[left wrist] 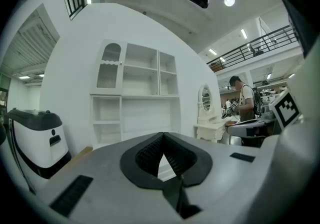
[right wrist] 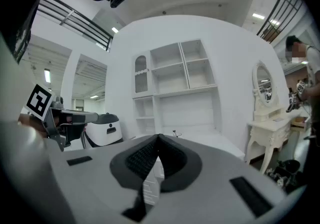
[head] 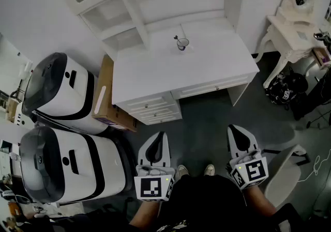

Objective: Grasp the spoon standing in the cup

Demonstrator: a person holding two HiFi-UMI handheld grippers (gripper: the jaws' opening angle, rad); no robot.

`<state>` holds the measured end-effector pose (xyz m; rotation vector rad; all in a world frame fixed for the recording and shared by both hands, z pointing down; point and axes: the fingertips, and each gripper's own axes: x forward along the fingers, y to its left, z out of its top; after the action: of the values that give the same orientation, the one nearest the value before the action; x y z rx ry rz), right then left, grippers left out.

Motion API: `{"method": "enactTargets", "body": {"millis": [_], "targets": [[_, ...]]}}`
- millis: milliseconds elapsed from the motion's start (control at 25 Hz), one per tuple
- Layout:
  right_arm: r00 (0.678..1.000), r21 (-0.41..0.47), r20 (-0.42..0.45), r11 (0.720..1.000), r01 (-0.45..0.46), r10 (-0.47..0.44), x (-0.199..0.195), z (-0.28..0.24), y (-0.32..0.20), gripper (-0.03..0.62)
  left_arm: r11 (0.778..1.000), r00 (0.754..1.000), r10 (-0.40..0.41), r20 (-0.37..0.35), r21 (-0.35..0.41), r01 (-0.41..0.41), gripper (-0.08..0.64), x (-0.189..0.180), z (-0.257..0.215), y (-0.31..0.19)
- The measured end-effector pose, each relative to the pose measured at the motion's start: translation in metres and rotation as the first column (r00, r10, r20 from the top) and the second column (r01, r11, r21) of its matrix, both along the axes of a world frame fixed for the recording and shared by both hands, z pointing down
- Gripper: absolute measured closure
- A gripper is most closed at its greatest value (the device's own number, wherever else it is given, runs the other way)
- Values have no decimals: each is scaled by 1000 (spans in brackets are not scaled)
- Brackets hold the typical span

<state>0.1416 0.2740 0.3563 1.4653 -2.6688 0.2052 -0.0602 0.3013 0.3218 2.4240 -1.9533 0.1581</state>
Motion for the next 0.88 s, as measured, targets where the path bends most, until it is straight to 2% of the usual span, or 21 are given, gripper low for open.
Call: {"method": "enactTargets", "body": {"millis": [520,680,880], "targets": [[1000,6,27,1000,-4,4,19,3,6,529,1000,1000,-29,-11,-1,29,552,14,5,8],[998,33,34,999,42,-43,20,4,11,529,998,998,-62,23,-11,63,551,18,9,16],[997,-7,24,998,68,-68,23,18,7,529,992,992,-123,23,-39,124,552,10,16,16]]}}
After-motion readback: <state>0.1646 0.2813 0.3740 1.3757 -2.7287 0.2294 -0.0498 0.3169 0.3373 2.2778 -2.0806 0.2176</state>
